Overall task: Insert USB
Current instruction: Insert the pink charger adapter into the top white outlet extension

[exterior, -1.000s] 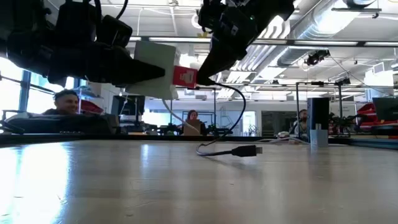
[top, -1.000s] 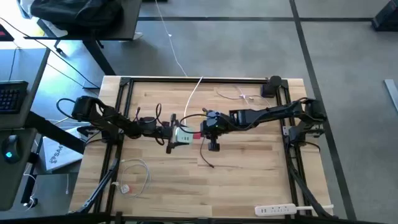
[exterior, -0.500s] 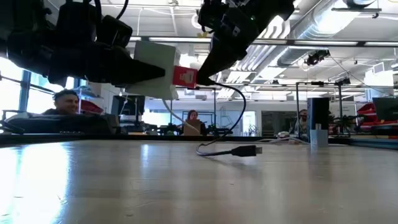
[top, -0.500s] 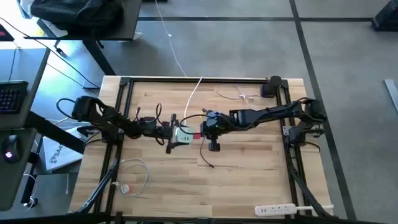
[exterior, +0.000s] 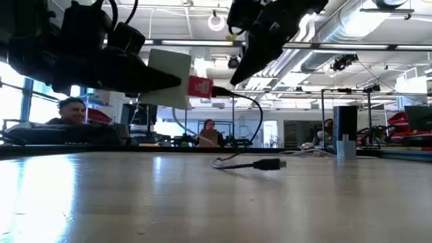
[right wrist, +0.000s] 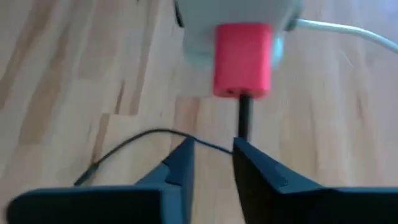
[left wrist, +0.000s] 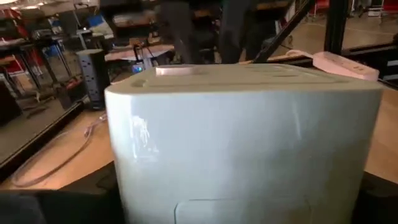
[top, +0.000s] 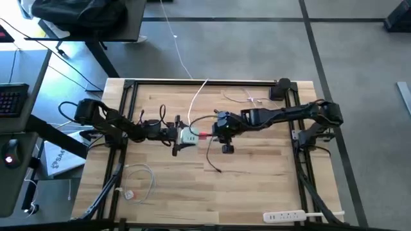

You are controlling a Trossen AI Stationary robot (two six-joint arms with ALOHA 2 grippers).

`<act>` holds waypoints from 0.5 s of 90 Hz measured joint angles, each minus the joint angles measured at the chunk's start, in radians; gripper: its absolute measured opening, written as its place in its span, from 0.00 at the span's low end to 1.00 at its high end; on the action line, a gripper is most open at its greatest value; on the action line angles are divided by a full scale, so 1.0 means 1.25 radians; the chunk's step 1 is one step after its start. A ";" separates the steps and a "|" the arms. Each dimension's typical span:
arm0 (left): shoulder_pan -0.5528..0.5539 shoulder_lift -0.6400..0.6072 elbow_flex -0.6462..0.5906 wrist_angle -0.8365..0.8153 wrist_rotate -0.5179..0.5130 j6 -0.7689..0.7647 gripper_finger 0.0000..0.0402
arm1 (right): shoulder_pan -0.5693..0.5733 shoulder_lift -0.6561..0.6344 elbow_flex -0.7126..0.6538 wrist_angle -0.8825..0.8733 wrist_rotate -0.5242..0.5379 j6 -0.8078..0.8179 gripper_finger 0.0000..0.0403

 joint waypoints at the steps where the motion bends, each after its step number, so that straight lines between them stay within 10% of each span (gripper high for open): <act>1: 0.000 0.000 0.000 -0.001 0.000 -0.001 0.73 | -0.001 -0.001 0.000 -0.003 0.001 0.000 0.28; 45: 0.002 0.274 0.076 0.198 -0.001 -0.026 0.73 | -0.028 -0.055 -0.040 0.051 -0.012 0.006 0.51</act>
